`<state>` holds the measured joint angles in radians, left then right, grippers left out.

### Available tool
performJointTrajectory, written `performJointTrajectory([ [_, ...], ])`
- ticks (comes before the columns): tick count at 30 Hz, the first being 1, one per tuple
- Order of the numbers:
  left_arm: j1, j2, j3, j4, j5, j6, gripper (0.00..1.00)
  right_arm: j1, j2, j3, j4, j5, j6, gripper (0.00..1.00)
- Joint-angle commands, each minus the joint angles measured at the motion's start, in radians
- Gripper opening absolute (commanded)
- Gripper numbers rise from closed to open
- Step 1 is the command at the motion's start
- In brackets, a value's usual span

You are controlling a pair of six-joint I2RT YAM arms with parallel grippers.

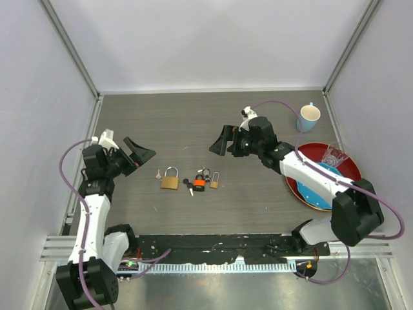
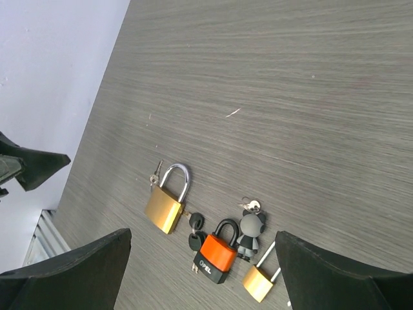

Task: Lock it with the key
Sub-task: Reset both arms

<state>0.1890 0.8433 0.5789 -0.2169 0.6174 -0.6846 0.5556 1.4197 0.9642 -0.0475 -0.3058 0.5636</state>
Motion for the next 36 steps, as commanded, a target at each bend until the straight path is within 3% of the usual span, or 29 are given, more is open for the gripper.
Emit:
performJointTrajectory([
  [1, -0.003, -0.009, 0.102, -0.174, -0.054, 0.117, 1.0, -0.025, -0.122, -0.024, -0.044, 0.072, -0.018, 1.0],
  [6, -0.048, -0.029, 0.226, -0.35, -0.246, 0.201, 1.0, -0.036, -0.256, -0.082, -0.081, 0.131, -0.021, 1.0],
  [16, -0.138, -0.131, 0.311, -0.45, -0.439, 0.326, 1.0, -0.037, -0.536, -0.143, -0.192, 0.299, -0.039, 1.0],
  [27, -0.169, -0.107, 0.279, -0.414, -0.367, 0.289, 1.0, -0.037, -0.814, -0.24, -0.241, 0.425, -0.027, 1.0],
  [36, -0.246, -0.095, 0.182, -0.268, -0.38, 0.232, 1.0, -0.037, -0.769, -0.255, -0.242, 0.41, -0.031, 1.0],
])
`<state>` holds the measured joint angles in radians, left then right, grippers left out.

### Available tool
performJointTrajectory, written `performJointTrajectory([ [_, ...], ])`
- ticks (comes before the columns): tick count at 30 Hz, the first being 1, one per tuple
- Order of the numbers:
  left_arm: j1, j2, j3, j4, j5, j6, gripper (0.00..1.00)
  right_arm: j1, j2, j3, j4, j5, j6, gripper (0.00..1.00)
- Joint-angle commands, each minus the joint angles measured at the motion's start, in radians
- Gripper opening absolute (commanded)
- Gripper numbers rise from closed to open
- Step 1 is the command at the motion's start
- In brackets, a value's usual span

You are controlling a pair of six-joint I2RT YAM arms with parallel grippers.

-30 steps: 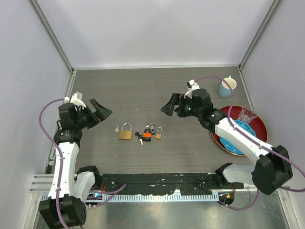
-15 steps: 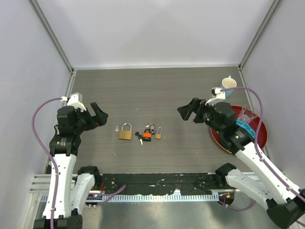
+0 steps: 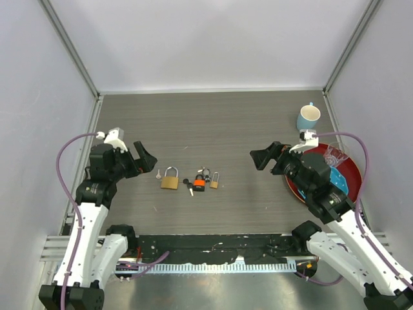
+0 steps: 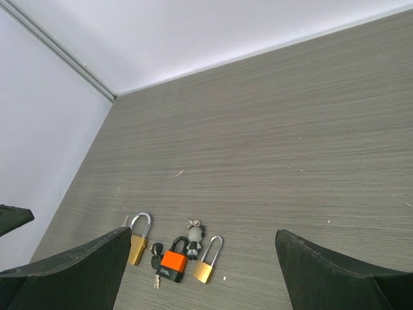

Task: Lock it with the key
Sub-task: Reset both arms

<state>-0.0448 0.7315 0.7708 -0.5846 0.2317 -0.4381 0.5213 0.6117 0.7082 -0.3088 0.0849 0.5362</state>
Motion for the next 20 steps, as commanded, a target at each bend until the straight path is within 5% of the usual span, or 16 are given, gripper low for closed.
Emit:
performJointTrajectory([
  [1, -0.012, 0.025, -0.01, 0.104, 0.009, -0.01, 1.0, -0.003, 0.057, -0.003, 0.023, 0.019, -0.007, 1.0],
  [12, -0.012, 0.032, -0.096, 0.319, 0.001, -0.002, 1.0, -0.003, 0.172, -0.004, 0.069, 0.094, -0.064, 1.0],
  [20, -0.012, 0.086, -0.139, 0.451, -0.044, 0.012, 1.0, -0.003, 0.189, -0.094, 0.262, 0.235, -0.139, 1.0],
])
